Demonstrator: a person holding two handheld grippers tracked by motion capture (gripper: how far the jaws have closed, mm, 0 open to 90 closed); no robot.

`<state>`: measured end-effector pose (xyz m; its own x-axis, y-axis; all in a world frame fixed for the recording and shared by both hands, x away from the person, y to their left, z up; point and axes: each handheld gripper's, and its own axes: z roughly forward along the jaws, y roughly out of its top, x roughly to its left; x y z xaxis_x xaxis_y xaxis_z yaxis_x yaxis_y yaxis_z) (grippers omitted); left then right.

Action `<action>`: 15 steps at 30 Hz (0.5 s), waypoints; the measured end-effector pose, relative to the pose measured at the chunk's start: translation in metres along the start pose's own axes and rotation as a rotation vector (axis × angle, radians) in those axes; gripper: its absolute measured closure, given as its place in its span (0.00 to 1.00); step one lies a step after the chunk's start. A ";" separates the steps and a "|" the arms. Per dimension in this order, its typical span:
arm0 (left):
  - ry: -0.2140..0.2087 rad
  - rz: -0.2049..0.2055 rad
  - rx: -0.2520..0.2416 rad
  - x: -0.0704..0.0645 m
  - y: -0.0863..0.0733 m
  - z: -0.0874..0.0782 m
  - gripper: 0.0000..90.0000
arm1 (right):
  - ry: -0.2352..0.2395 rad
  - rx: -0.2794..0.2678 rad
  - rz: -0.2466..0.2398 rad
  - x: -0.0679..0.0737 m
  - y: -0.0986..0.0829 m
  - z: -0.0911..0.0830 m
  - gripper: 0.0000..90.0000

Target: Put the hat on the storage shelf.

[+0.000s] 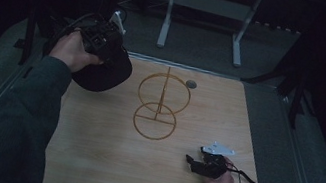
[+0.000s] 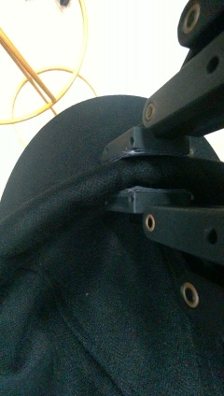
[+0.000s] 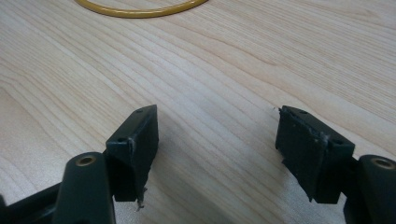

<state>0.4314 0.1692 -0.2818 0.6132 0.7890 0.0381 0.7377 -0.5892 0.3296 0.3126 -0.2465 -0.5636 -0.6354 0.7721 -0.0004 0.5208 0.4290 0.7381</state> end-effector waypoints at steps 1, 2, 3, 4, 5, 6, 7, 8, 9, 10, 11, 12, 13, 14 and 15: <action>0.001 0.002 0.001 0.000 0.001 -0.001 0.86 | 0.000 0.000 0.000 0.000 0.000 0.000 0.33; 0.001 -0.002 -0.003 0.000 0.001 -0.002 0.86 | 0.000 0.000 0.001 0.000 0.000 0.000 0.33; 0.000 -0.002 -0.005 0.000 0.002 -0.003 0.86 | 0.000 0.000 -0.001 0.000 0.000 0.000 0.33; 0.000 0.001 -0.004 0.000 0.003 -0.004 0.86 | 0.000 0.000 -0.001 0.000 0.000 0.000 0.33; 0.001 0.003 -0.004 0.000 0.004 -0.005 0.86 | 0.000 0.000 -0.001 0.000 0.000 0.000 0.33; 0.004 0.003 -0.005 -0.001 0.005 -0.006 0.86 | 0.000 0.000 -0.001 0.000 0.000 0.000 0.33; 0.003 0.009 -0.005 -0.001 0.005 -0.007 0.86 | 0.000 0.000 -0.001 0.000 0.000 0.000 0.33; 0.001 0.007 -0.006 -0.001 0.006 -0.008 0.86 | 0.000 -0.001 0.000 0.000 0.000 0.000 0.33; -0.002 0.010 -0.007 -0.002 0.007 -0.009 0.86 | 0.000 -0.002 0.000 0.000 0.000 0.000 0.33; -0.006 0.012 -0.009 -0.002 0.008 -0.010 0.86 | 0.000 -0.001 0.000 0.000 0.000 0.000 0.33; -0.008 0.011 -0.011 -0.002 0.009 -0.010 0.86 | 0.000 -0.001 0.000 0.000 0.000 0.000 0.33; -0.008 0.015 -0.012 -0.002 0.009 -0.011 0.86 | 0.000 0.000 -0.001 0.000 0.000 0.000 0.33; -0.008 0.014 -0.012 -0.002 0.010 -0.012 0.86 | 0.000 0.000 -0.001 0.000 0.000 0.000 0.33; -0.009 0.014 -0.015 -0.003 0.011 -0.012 0.86 | 0.000 0.000 -0.001 0.000 0.000 0.000 0.33; -0.008 0.015 -0.016 -0.004 0.011 -0.013 0.86 | 0.000 0.000 -0.001 0.000 0.000 0.000 0.33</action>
<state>0.4339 0.1620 -0.2659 0.6266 0.7785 0.0360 0.7237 -0.5984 0.3438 0.3127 -0.2465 -0.5636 -0.6357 0.7719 -0.0010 0.5201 0.4293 0.7384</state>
